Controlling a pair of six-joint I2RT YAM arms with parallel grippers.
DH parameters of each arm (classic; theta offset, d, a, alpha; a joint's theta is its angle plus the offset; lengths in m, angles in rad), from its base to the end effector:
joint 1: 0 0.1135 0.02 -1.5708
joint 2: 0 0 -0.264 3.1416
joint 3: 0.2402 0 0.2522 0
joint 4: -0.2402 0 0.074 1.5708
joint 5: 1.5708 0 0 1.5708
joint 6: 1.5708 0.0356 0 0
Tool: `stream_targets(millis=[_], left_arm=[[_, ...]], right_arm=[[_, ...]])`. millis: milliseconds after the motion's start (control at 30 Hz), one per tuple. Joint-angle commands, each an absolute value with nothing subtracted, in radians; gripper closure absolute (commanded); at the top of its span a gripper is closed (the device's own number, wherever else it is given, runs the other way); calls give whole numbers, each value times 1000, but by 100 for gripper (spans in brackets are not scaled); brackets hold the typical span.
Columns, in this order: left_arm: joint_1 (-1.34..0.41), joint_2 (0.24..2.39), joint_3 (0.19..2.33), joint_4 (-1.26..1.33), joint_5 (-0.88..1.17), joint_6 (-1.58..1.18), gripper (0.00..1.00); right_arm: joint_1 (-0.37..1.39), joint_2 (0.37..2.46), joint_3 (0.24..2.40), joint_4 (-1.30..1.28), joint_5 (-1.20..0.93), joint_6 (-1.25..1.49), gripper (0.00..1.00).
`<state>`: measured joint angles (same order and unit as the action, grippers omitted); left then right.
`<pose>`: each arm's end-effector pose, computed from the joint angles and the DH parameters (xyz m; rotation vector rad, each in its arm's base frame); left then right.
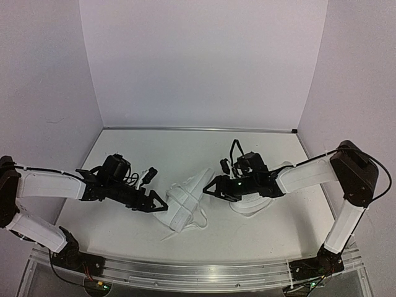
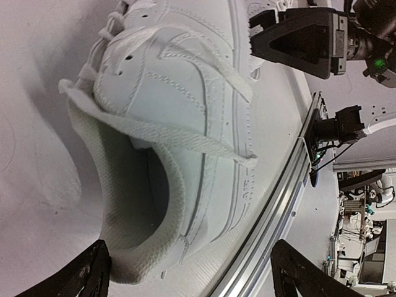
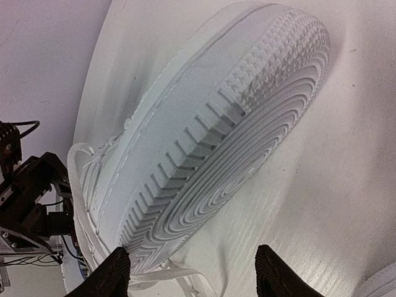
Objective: Tie the shoes
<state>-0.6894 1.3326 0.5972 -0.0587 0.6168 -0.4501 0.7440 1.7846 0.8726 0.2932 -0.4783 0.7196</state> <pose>0.1812 -0.1761 0.1767 0.6295 2.4729 -1.2372 0.2534 0.2555 0.1533 -0.3345 2.4224 1.2759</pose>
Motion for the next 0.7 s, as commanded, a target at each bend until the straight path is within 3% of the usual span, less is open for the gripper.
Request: stream_targets(millis=[0, 233, 500, 633, 667], left_arm=[[-739, 1370, 622, 79, 628, -470, 15], [-799, 1419, 675, 125, 621, -469, 42], [-874, 1541, 776, 100, 608, -420, 67], [-881, 1536, 808, 68, 566, -426, 97], [-881, 1516, 816, 48, 544, -421, 100]], right_arm=[[692, 1833, 808, 86, -292, 709, 35], [686, 1799, 777, 90, -297, 702, 36], [686, 1802, 772, 106, -316, 699, 36], [686, 1790, 779, 125, -358, 680, 34], [686, 1776, 780, 130, -373, 673, 33]])
